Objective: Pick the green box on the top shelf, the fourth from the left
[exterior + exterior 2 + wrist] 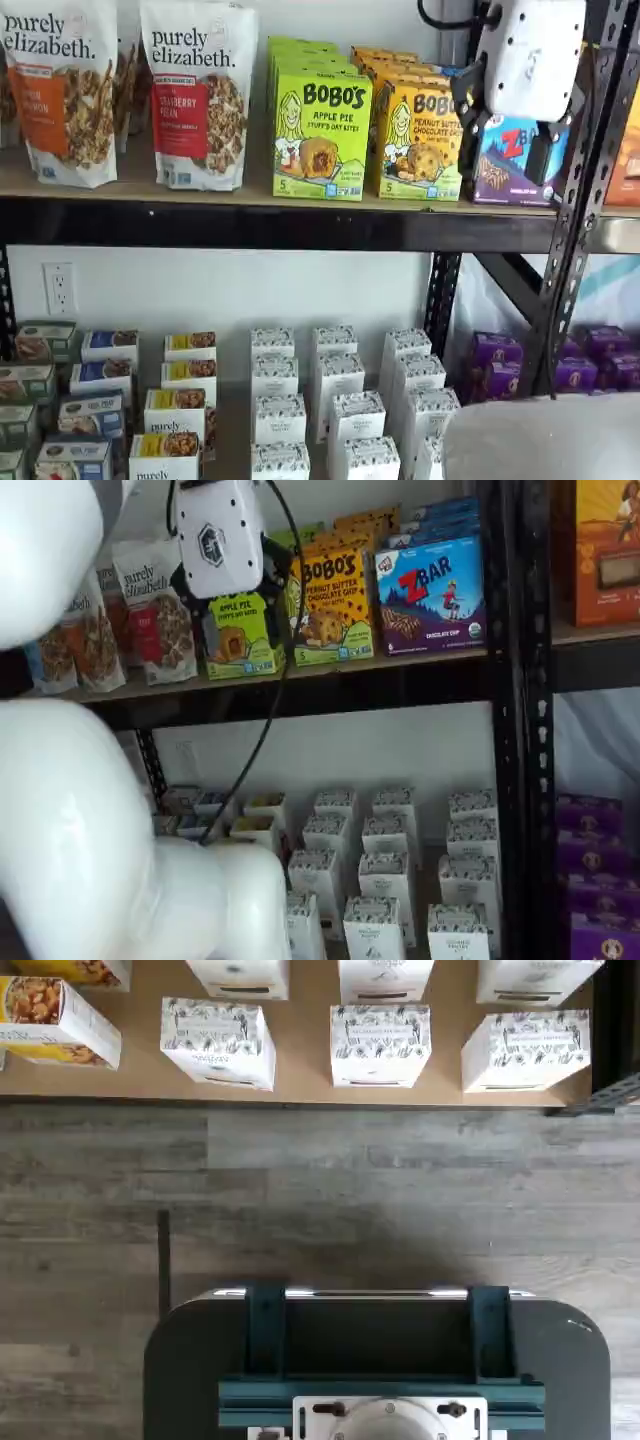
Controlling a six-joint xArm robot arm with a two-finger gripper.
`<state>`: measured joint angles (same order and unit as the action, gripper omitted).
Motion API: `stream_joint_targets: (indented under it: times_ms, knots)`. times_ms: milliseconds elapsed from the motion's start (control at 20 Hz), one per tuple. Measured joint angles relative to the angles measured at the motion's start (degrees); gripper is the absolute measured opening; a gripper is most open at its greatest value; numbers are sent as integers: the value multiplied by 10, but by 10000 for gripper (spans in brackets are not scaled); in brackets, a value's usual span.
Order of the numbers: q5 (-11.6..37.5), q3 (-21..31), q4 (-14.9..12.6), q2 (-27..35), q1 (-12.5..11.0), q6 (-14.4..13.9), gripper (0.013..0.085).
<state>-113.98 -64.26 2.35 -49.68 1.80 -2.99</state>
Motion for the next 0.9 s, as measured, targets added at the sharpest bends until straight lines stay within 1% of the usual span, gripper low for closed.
stream_joint_targets:
  times_ms: [100, 500, 750, 900]
  knots:
    - [-5, -2, 13, 3, -12, 6, 850]
    - [-3, -2, 17, 2, -15, 8, 850]
    - [11, -1, 22, -1, -8, 0, 850]
    - [25, -1, 20, -1, 9, -15, 850]
